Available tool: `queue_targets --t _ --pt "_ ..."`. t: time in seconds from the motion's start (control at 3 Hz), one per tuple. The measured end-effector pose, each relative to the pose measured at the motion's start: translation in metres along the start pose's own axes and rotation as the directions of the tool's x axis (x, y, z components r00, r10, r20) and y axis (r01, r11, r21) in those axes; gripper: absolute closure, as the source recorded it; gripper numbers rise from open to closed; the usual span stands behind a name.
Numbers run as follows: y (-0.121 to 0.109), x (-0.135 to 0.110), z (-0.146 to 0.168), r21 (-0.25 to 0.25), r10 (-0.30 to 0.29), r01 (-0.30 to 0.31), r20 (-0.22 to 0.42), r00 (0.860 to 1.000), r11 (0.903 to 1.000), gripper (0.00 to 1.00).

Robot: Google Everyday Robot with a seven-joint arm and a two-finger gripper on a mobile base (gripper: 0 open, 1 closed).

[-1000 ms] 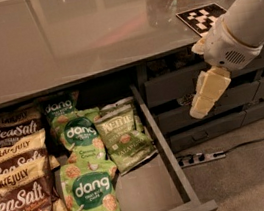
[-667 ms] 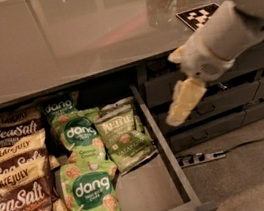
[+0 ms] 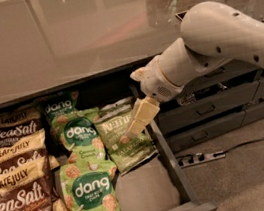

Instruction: Pick green jalapeno chip bag from top drawer and place on counter

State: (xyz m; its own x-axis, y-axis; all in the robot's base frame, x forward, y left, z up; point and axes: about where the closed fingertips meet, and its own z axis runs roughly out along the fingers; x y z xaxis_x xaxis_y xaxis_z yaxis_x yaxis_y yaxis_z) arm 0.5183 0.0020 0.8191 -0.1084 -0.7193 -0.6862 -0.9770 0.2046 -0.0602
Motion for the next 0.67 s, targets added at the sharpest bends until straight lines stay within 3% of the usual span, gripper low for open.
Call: queue_targets --t 0.33,0.67 --pt "0.0 0.0 0.0 0.0 0.0 0.0 0.0 1.0 1.0 0.0" --pt "-0.001 0.018 0.027 -0.017 0.067 -0.067 0.018 0.998 0.9976 0.0"
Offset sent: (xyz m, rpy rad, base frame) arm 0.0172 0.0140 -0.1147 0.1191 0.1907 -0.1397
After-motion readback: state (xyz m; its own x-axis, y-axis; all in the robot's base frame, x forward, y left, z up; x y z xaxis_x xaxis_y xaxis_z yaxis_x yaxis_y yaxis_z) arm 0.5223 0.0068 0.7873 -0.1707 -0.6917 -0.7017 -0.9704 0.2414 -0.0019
